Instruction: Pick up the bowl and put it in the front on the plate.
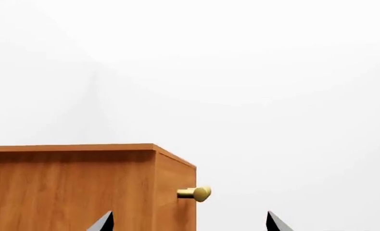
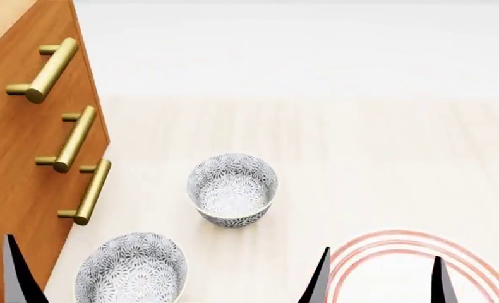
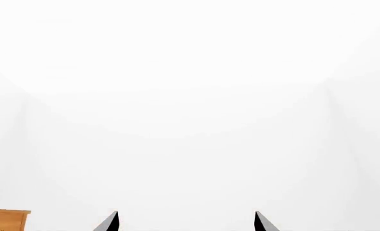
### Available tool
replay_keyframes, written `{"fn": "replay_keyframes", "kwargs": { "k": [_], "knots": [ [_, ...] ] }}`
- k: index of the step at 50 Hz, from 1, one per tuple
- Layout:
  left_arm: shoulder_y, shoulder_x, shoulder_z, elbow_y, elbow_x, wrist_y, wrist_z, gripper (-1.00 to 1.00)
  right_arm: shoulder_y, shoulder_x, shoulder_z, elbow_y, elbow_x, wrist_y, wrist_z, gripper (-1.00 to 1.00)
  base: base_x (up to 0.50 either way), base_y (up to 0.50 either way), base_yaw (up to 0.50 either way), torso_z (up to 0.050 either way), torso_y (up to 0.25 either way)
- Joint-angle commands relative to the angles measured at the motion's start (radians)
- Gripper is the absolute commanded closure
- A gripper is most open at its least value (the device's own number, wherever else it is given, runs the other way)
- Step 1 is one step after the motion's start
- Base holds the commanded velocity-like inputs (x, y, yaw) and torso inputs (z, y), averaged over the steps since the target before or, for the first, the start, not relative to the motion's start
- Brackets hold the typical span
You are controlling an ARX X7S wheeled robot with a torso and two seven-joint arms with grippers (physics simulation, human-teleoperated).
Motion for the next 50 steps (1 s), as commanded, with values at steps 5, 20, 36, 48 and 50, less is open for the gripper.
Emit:
{"fn": "replay_keyframes", "kwargs": {
  "k": [5,20,36,48,50],
  "knots": [
    [-0.003,0.003,0.007,-0.008,0.014,-0.028,0.001,-1.00,0.001,0.002,0.002,0.005,-0.006,0.011,0.003,-1.00,0.00,0.00,0.00,0.000,0.000],
    [-0.001,-0.003,0.022,-0.004,0.074,-0.057,-0.018,-1.00,0.005,0.010,-0.008,0.009,-0.006,0.014,0.015,-1.00,0.00,0.00,0.00,0.000,-0.181],
    [0.006,-0.013,0.032,0.003,0.058,-0.018,-0.028,-1.00,0.012,0.022,-0.017,-0.006,-0.003,0.056,0.024,-1.00,0.00,0.00,0.00,0.000,-0.125],
    [0.014,-0.018,0.039,0.016,0.067,-0.011,-0.041,-1.00,0.087,0.043,-0.031,-0.118,0.010,0.305,0.006,-1.00,0.00,0.00,0.00,0.000,0.000],
    [0.016,-0.018,0.040,0.017,0.065,-0.012,-0.042,-1.00,0.126,0.051,-0.036,-0.148,0.006,0.411,-0.003,-1.00,0.00,0.00,0.00,0.000,0.000]
  ]
}}
